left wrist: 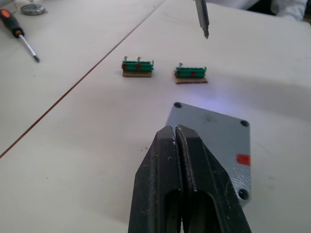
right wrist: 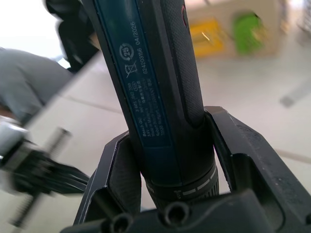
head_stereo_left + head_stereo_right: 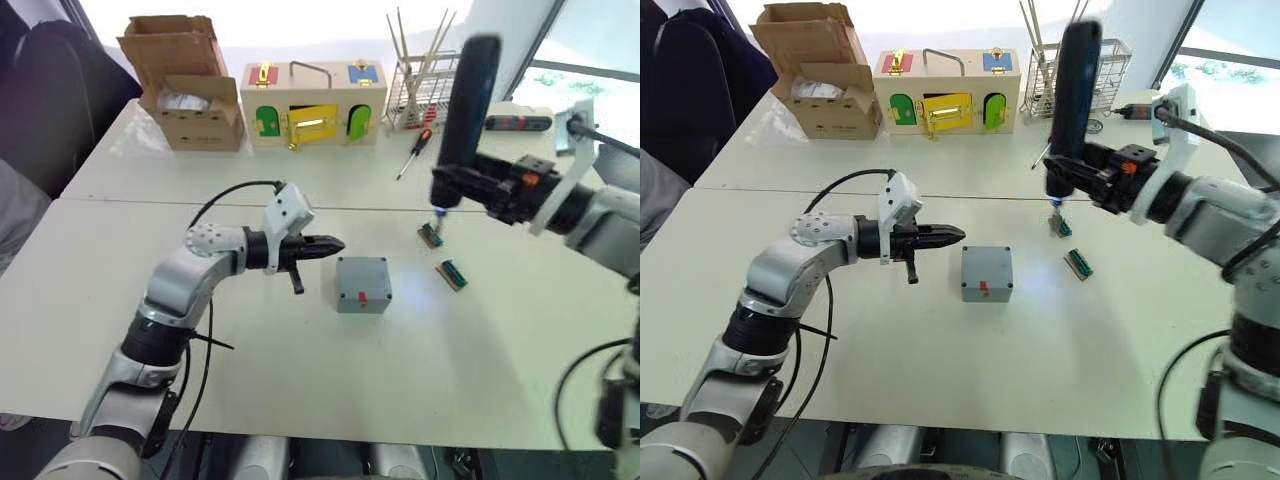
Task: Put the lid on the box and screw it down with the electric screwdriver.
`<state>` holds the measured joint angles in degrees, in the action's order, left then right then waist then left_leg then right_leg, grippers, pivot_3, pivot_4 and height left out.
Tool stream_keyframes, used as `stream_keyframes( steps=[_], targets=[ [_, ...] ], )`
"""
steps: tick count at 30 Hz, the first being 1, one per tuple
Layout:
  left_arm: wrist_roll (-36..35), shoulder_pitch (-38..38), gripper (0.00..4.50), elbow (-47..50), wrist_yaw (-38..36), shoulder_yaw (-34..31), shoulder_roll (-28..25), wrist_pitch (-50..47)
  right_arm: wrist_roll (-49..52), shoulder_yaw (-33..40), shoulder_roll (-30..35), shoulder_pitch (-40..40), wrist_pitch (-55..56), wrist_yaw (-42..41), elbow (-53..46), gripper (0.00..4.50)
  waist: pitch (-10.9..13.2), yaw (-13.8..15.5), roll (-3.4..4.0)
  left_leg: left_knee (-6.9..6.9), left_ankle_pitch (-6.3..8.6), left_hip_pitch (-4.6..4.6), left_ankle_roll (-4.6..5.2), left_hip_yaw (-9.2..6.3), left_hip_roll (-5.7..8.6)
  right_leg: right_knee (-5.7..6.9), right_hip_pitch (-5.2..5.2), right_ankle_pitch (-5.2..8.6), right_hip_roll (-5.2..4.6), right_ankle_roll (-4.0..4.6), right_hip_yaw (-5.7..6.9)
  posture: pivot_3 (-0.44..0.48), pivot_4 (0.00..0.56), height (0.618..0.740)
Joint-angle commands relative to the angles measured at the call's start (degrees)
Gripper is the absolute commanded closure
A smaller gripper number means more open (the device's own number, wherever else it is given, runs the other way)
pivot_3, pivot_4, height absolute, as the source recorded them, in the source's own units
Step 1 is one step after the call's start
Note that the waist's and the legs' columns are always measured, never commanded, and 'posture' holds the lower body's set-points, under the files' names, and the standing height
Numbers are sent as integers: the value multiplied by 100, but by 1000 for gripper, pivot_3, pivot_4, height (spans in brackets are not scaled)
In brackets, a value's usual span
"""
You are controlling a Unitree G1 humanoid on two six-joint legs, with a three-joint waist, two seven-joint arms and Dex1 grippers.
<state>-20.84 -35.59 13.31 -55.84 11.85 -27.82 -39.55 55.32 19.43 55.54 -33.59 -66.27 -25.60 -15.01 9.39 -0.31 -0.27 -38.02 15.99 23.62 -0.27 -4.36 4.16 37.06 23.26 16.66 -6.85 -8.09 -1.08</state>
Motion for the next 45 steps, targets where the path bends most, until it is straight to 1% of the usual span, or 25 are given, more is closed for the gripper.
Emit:
stream_keyframes(
  steps=[1,2,3,4,5,6,8,11,13,15,21,23,24,26,28,35,38,40,42,44,45],
  targets=[
    [-170,55,4500,706,-224,190,-200,-18,305,49,1169,-349,-1548,-557,873,2562,9,-8,11,0,0,0,0,2,0,-3,0,0,-1,0,0,0,150,730],
    [-171,68,4500,807,-239,235,-244,-14,376,-178,1562,-378,-2105,-791,1100,2562,20,6,29,0,1,0,1,5,0,-4,0,0,-3,0,-2,0,150,730],
    [-132,65,4500,838,-165,270,-206,23,360,-419,1976,-222,-2326,-1188,1338,2562,25,26,35,0,3,1,6,8,0,-6,-1,0,-6,1,-2,0,150,730],
    [-107,55,4500,857,-86,302,-164,38,314,-590,2245,-108,-2361,-1496,1491,2562,27,40,35,0,6,1,10,7,-3,-7,-1,0,-4,1,0,0,150,730],
    [-96,57,4500,867,-46,347,-124,66,31,-797,2349,-88,-2124,-1561,1704,2562,28,47,33,2,7,0,12,6,-8,-8,-1,0,0,2,1,0,150,730],
    [-67,66,4500,867,-15,403,-89,111,-360,-1080,2514,63,-1623,-1738,1744,2562,29,2,34,2,7,0,12,7,-9,-7,0,0,2,2,2,0,150,730],
    [-1,105,4500,789,99,484,35,201,-760,-1309,2340,-18,-1118,-1844,2090,2562,30,-49,37,-3,7,-3,13,22,-8,-2,0,-2,-1,1,-3,0,150,730],
    [58,146,4500,727,285,562,195,249,-1181,-1648,2161,-248,-990,-1957,2635,2562,33,-61,49,-4,10,-12,17,43,-8,3,1,-2,-1,-2,-22,0,150,730],
    [31,212,4500,766,408,567,320,219,-1438,-2021,2224,-163,-1017,-2171,2724,2562,34,-38,51,1,10,-9,18,45,-9,6,12,-1,-1,-4,-23,0,150,730],
    [0,298,4500,803,505,576,413,199,-1655,-2398,2239,-136,-1122,-2367,2797,2562,35,-24,51,6,-1,-6,-2,44,-13,5,19,0,2,-4,-20,0,150,730],
    [57,447,4500,791,667,648,504,263,-2343,-2928,1864,-675,-1105,-2450,3461,2562,35,-23,53,-16,2,-2,3,52,-4,7,12,-2,-4,-4,-28,0,150,730],
    [69,459,4500,726,758,639,566,306,-2831,-3274,1760,-682,-685,-2399,3531,1607,35,-25,54,-15,1,-3,2,51,-5,8,14,-2,-4,-4,-27,0,150,730],
    [101,472,4500,702,790,638,573,349,-2939,-3303,1660,-709,-618,-2373,3611,1362,35,-26,52,-14,-1,-4,-2,51,-5,7,14,-2,-3,-4,-26,0,150,730],
    [115,511,4500,695,812,628,566,376,-3025,-3326,1558,-763,-574,-2550,3718,512,35,-25,51,-10,-4,-3,-8,51,-6,6,16,-2,-3,-4,-25,0,150,730],
    [104,539,4500,705,821,619,557,377,-3121,-3349,1519,-792,-493,-2748,3788,33,35,-20,52,-10,-5,-3,-10,51,-6,6,16,-2,-2,-4,-25,0,150,730],
    [94,556,4500,740,906,622,581,363,-3332,-3152,1339,-889,-453,-2989,4180,33,35,-17,52,-15,-5,-4,-10,51,-6,7,12,-2,-3,-4,-25,0,150,730],
    [87,546,4500,751,923,625,593,343,-3432,-3005,1353,-861,-219,-3004,4205,33,35,-17,52,-14,-5,-4,-10,51,-6,7,12,-2,-3,-4,-25,0,150,730],
    [76,548,4500,773,921,598,564,329,-3532,-2836,1417,-898,170,-3017,4141,33,35,-22,52,-14,-5,-4,-10,51,-6,7,12,-2,-3,-4,-25,0,150,730],
    [56,540,4500,780,901,524,485,310,-3823,-2781,1550,-1062,895,-3026,3971,33,35,-25,53,-14,-6,-4,-11,51,-5,8,13,-2,-2,-4,-25,0,150,730],
    [6,479,4500,711,882,324,352,270,-4121,-2712,1612,-1279,1733,-3002,3556,33,36,-55,58,-14,-6,-4,-12,53,-5,10,16,-2,-2,-5,-25,0,150,730],
    [-16,444,4500,668,882,231,285,248,-4109,-2599,1538,-1389,1808,-2961,3384,33,37,-64,63,-12,-7,-4,-13,58,-6,14,22,-2,-2,-5,-29,0,150,730]
  ],
)
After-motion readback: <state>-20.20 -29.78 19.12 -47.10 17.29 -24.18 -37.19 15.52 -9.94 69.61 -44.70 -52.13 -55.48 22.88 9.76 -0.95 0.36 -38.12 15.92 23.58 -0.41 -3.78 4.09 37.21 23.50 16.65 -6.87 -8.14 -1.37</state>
